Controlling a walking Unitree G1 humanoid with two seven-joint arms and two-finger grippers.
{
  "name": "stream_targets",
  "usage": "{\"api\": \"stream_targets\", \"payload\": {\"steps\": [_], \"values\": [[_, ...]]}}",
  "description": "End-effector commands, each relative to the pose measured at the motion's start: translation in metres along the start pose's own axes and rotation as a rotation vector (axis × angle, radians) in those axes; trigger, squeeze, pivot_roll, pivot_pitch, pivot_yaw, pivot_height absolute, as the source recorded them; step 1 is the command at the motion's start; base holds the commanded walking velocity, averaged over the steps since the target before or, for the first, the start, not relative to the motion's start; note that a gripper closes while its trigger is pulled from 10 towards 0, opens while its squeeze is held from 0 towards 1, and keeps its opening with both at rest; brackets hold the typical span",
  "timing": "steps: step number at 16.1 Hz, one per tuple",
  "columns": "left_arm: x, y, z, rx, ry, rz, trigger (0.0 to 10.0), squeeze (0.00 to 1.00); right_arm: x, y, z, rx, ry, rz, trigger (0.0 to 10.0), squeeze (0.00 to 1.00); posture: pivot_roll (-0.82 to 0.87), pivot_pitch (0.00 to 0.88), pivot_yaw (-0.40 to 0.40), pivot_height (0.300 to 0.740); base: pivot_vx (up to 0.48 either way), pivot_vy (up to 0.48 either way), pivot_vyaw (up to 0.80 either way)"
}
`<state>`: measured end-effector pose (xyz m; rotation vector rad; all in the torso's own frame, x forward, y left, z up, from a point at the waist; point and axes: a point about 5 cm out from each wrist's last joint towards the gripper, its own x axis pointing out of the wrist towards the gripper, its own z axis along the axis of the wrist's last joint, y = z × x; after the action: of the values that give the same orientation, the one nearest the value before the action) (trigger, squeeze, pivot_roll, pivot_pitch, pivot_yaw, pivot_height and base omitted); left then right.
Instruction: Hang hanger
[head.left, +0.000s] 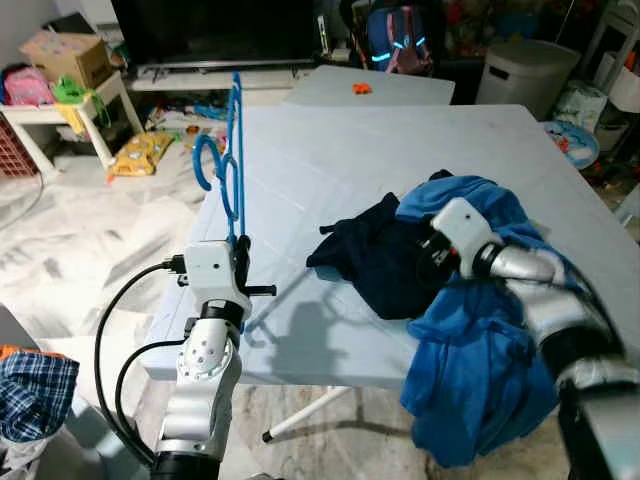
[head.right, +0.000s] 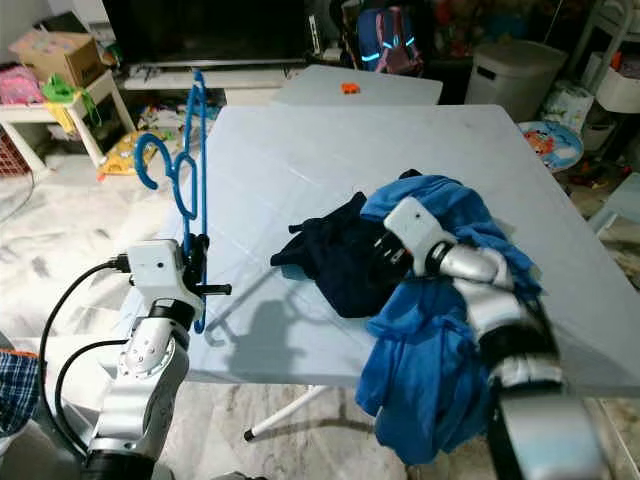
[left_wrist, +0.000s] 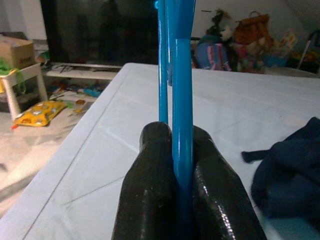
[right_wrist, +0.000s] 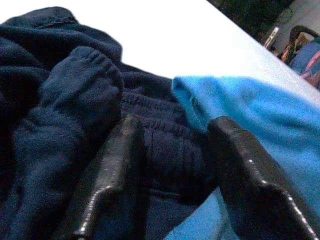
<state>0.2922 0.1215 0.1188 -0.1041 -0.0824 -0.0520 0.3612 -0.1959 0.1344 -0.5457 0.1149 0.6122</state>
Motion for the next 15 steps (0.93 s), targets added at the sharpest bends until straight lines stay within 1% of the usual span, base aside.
{"api": "stream_targets", "payload": {"steps": [1, 2, 4, 5, 6, 8, 9, 10, 12, 13, 15], "values": [[0.005, -0.004, 0.006, 0.000, -0.025, -0.030, 10.0, 0.00, -0.002, -0.004, 0.007, 0.026, -0.040, -0.046, 10.0, 1.00, -0.20, 0.000, 0.097, 0.740, 0.000, 0.000, 0.00], [0.006, -0.006, 0.005, 0.002, -0.024, -0.044, 10.0, 0.00, -0.004, -0.008, 0.015, 0.055, -0.104, -0.097, 10.0, 1.00, -0.20, 0.000, 0.103, 0.740, 0.000, 0.000, 0.00], [0.009, -0.008, 0.005, 0.001, -0.024, -0.052, 10.0, 0.00, -0.010, -0.016, 0.031, 0.109, -0.206, -0.147, 10.0, 1.00, -0.21, 0.000, 0.108, 0.740, 0.000, 0.000, 0.00], [0.009, -0.008, 0.005, 0.001, -0.025, -0.053, 10.0, 0.00, -0.011, -0.018, 0.032, 0.101, -0.207, -0.150, 10.0, 1.00, -0.21, 0.000, 0.108, 0.740, 0.000, 0.000, 0.00], [0.010, -0.009, 0.006, 0.000, -0.027, -0.055, 10.0, 0.00, -0.020, -0.027, 0.033, 0.076, -0.172, -0.145, 10.0, 1.00, -0.21, 0.000, 0.110, 0.740, 0.000, 0.000, 0.00], [0.010, -0.008, 0.004, 0.000, -0.026, -0.056, 10.0, 0.00, -0.029, -0.032, 0.032, 0.060, -0.141, -0.112, 10.0, 1.00, -0.21, 0.000, 0.110, 0.740, 0.000, 0.000, 0.00], [0.011, -0.008, 0.004, 0.000, -0.026, -0.057, 10.0, 0.00, -0.036, -0.032, 0.031, 0.028, -0.120, -0.059, 10.0, 1.00, -0.21, 0.000, 0.110, 0.740, 0.000, 0.000, 0.00], [0.011, -0.008, 0.004, 0.002, -0.026, -0.057, 10.0, 0.00, -0.048, -0.030, 0.025, -0.030, -0.067, 0.037, 10.0, 1.00, -0.21, 0.000, 0.112, 0.740, 0.000, 0.000, 0.00], [0.010, -0.008, 0.004, 0.003, -0.027, -0.058, 10.0, 0.00, -0.059, -0.032, 0.020, -0.029, -0.020, 0.084, 10.0, 1.00, -0.21, 0.000, 0.113, 0.740, 0.000, 0.000, 0.00], [0.010, -0.008, 0.003, 0.003, -0.021, -0.063, 10.0, 0.00, -0.071, -0.035, 0.012, -0.035, 0.028, 0.123, 10.0, 1.00, -0.21, 0.000, 0.113, 0.740, 0.000, 0.000, 0.00], [0.008, -0.007, 0.002, 0.002, -0.017, -0.068, 10.0, 0.00, -0.085, -0.041, 0.005, -0.017, 0.077, 0.138, 10.0, 1.00, -0.21, 0.000, 0.113, 0.740, 0.000, 0.000, 0.00]]}}
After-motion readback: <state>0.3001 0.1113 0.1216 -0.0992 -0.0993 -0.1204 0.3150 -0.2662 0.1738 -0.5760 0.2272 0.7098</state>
